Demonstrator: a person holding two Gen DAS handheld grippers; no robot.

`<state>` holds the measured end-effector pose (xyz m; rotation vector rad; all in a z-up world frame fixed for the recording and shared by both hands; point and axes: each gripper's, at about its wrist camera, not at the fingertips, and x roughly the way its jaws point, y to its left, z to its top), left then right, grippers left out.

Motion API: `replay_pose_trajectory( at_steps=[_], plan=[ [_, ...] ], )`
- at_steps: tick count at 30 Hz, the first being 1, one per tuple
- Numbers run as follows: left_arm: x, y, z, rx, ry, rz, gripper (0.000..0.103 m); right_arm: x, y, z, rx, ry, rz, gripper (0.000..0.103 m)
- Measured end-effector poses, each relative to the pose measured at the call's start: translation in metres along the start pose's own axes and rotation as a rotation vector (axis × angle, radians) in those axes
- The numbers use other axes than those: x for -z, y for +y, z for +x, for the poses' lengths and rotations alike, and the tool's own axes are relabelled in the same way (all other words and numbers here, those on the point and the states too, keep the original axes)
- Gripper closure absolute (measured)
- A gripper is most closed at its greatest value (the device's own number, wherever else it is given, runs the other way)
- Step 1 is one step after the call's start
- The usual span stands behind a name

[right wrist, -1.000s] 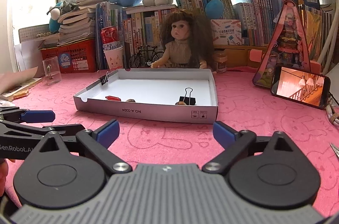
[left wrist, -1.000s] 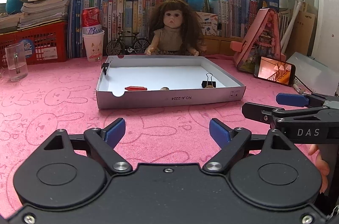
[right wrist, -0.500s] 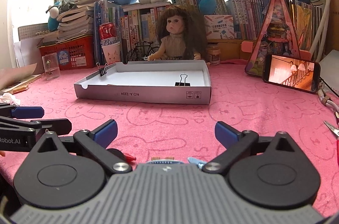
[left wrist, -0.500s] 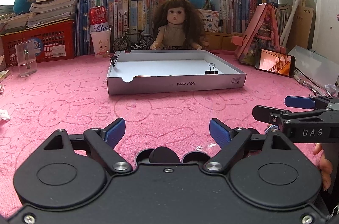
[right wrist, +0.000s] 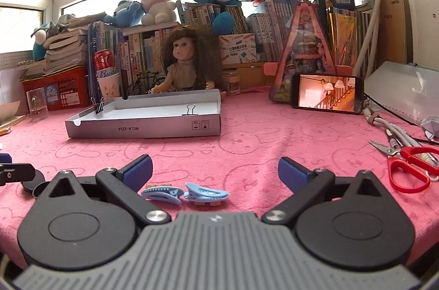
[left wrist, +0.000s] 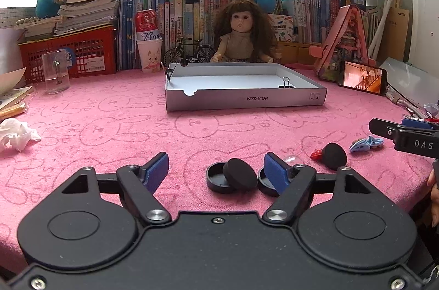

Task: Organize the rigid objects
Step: 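Grasp a black round lid with the left tool while the right tool grasps a blue hair clip, then lift the black lid with the left tool while the right tool lifts the blue hair clip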

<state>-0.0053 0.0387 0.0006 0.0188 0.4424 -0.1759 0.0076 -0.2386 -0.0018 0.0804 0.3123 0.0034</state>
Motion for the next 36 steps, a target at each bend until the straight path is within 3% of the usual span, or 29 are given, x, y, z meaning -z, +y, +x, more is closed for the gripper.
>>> replay_pose_trajectory(
  at_steps=[5,8,13,30,36],
  plan=[
    [0.006,0.002,-0.013,0.003,-0.022,0.015,0.058,0.006,0.000,-0.003,0.022,0.016,-0.006,0.011],
    [0.007,-0.007,-0.017,0.019,-0.040,0.066,0.062,0.009,0.002,-0.004,0.024,0.027,-0.015,0.019],
    [0.012,-0.027,-0.015,0.023,-0.042,0.182,0.071,0.012,0.010,0.001,0.016,0.079,-0.063,0.054],
    [0.018,-0.028,-0.005,-0.030,-0.036,0.226,0.071,0.010,0.020,0.011,-0.009,0.089,-0.067,0.051],
    [0.013,-0.028,-0.021,0.069,-0.063,0.163,0.071,0.010,0.021,0.012,-0.007,0.090,-0.067,0.051]
  ],
)
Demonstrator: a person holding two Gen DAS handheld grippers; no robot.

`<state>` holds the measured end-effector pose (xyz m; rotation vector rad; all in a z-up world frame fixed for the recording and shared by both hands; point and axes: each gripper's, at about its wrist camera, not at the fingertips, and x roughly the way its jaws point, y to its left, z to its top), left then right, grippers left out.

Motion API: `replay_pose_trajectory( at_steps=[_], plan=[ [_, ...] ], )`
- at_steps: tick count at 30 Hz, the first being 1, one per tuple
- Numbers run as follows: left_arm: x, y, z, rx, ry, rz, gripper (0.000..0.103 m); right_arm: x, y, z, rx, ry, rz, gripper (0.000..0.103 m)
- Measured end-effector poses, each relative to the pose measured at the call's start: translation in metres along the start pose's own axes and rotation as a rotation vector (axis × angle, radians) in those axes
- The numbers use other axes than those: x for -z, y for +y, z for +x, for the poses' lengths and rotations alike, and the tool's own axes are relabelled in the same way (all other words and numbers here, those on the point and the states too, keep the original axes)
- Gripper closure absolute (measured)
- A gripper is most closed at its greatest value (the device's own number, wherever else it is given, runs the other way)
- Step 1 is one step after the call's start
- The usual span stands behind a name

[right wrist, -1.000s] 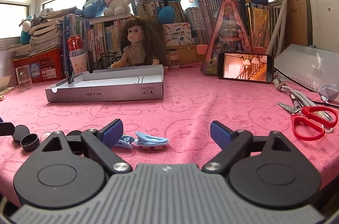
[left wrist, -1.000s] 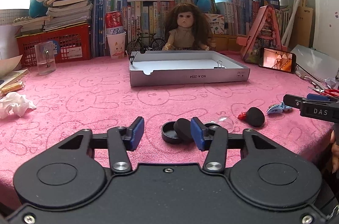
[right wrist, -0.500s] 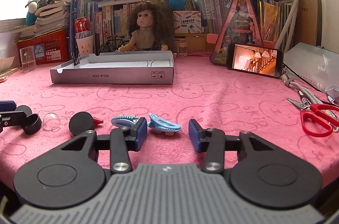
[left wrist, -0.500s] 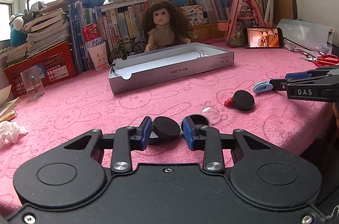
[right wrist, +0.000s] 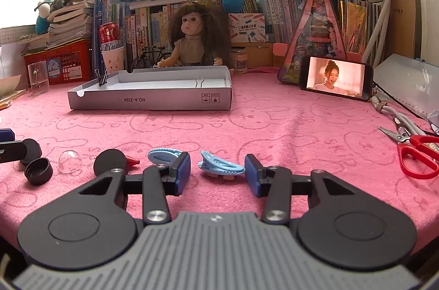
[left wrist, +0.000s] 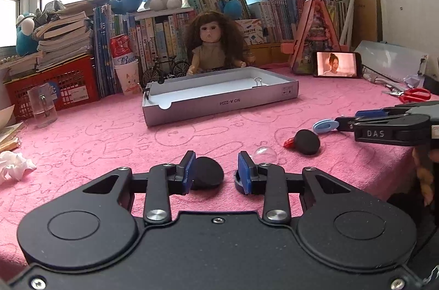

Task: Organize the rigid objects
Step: 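Lift the black lid with the left tool while the right tool lifts the blue hair clip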

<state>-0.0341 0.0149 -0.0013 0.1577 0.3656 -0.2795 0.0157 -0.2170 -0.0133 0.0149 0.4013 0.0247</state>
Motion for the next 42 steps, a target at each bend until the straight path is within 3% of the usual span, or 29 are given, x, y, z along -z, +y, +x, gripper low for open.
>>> replay_pose_trajectory(
  at_steps=[4,20,27,42],
  plan=[
    [0.001,-0.008,-0.001,0.058,0.023,0.006,0.071,0.001,0.001,0.001,0.041,0.000,-0.013,0.048],
    [0.012,-0.021,0.016,0.044,0.071,0.016,0.066,0.002,0.001,-0.002,0.035,0.001,0.018,0.046],
    [0.010,-0.023,0.019,0.040,0.074,-0.002,0.073,-0.001,-0.001,-0.001,0.025,0.013,0.046,0.061],
    [-0.031,-0.007,0.031,0.003,0.072,-0.128,0.073,-0.027,-0.002,0.007,0.013,-0.026,0.060,0.062]
  ],
)
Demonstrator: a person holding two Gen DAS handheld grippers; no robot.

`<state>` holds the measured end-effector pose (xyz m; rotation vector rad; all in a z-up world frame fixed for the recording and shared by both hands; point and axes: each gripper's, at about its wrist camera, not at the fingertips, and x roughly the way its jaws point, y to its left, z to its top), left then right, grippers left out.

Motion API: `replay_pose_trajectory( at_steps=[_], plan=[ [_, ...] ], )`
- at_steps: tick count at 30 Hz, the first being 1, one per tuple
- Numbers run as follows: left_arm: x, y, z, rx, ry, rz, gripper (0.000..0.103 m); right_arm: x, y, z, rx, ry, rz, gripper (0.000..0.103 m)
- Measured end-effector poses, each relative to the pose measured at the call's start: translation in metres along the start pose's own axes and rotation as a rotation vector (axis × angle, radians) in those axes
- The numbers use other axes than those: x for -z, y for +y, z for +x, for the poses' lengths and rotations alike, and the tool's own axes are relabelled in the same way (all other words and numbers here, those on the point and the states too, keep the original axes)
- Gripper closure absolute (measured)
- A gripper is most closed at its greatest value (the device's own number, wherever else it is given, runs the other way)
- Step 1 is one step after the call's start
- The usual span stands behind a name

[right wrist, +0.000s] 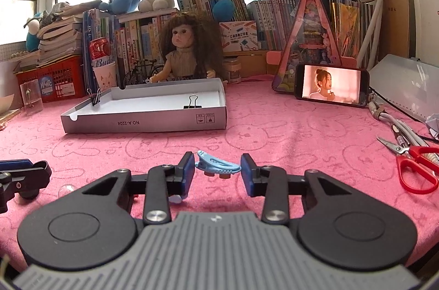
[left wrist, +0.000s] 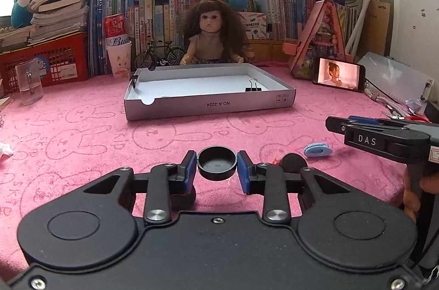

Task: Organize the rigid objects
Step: 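Lift the black lid with the left tool while the right tool lifts the blue hair clip, then carry the black lid with the left tool while the right tool carries the clip over the tray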

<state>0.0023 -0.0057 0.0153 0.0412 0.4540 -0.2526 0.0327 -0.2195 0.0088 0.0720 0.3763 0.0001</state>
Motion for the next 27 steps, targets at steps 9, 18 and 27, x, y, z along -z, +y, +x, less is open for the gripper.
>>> replay_pose_trajectory(
  at_steps=[9,18,27],
  plan=[
    [-0.047,0.023,0.030,-0.043,0.000,-0.051,0.073,-0.031,0.002,0.026,-0.005,0.019,0.020,0.062],
    [-0.094,0.055,0.076,-0.073,-0.022,-0.112,0.073,-0.071,0.008,0.073,-0.097,0.046,0.047,0.062],
    [-0.120,0.071,0.145,-0.106,-0.025,-0.128,0.073,-0.087,0.035,0.123,-0.215,0.036,-0.013,0.062]
  ],
)
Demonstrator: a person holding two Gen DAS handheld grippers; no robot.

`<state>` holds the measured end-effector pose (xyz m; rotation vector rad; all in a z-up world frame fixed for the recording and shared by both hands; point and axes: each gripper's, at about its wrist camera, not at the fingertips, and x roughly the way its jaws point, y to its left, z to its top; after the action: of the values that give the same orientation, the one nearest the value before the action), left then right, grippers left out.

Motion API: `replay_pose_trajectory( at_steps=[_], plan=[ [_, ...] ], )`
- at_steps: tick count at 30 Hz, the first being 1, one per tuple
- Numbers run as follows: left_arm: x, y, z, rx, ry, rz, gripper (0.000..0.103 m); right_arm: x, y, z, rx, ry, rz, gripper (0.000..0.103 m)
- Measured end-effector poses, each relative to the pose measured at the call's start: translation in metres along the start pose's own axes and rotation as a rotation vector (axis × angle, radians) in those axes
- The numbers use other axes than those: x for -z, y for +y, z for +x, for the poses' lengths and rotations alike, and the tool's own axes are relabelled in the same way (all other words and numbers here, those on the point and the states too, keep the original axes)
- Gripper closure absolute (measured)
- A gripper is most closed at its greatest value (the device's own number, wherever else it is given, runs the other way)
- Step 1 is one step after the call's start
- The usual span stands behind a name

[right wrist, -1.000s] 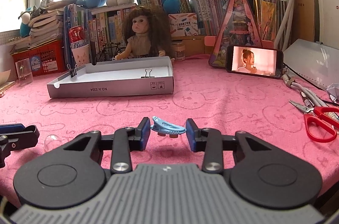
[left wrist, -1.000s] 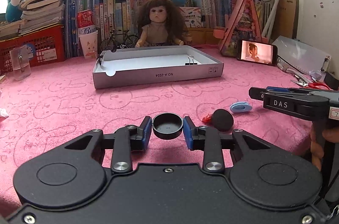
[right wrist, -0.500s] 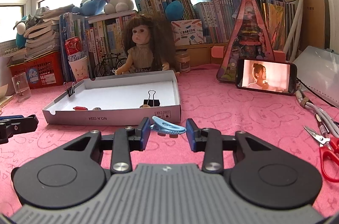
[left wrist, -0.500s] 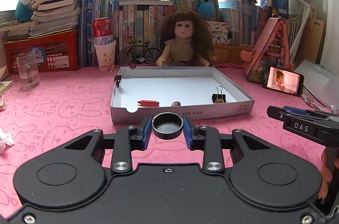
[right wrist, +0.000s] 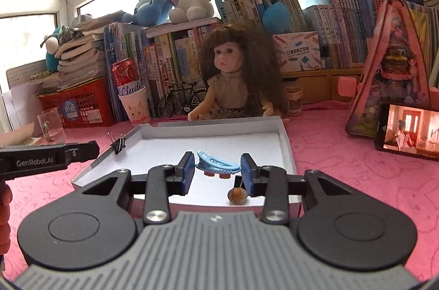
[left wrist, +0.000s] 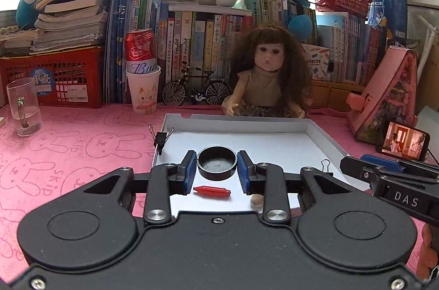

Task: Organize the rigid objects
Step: 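Carry the black lid with the left tool while the right tool carries the clip over the tray, then open the right tool to drop the blue clip while the left tool releases the black lid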

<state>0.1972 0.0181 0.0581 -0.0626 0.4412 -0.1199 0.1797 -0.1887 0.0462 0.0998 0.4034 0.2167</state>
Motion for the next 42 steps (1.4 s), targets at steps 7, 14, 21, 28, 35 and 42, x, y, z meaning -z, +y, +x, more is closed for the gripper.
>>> replay_pose_trajectory(
  at_steps=[7,14,21,28,35,42],
  plan=[
    [-0.008,0.001,0.057,-0.018,0.100,-0.027,0.073,-0.006,-0.001,0.042,-0.023,0.084,0.011,0.062],
    [-0.005,0.000,0.086,-0.050,0.140,0.005,0.073,0.001,-0.002,0.065,-0.018,0.149,-0.012,0.062],
    [0.003,-0.003,0.096,-0.064,0.169,0.022,0.073,0.001,0.001,0.072,-0.009,0.180,-0.026,0.061],
    [0.008,-0.004,0.100,-0.068,0.183,0.025,0.073,0.001,0.005,0.077,-0.006,0.203,-0.038,0.061],
    [0.012,-0.005,0.104,-0.065,0.199,0.025,0.073,0.001,0.006,0.081,0.006,0.225,-0.038,0.059],
    [0.007,-0.007,0.091,-0.070,0.165,0.042,0.058,-0.003,0.004,0.070,0.007,0.192,-0.010,0.039]
  ],
)
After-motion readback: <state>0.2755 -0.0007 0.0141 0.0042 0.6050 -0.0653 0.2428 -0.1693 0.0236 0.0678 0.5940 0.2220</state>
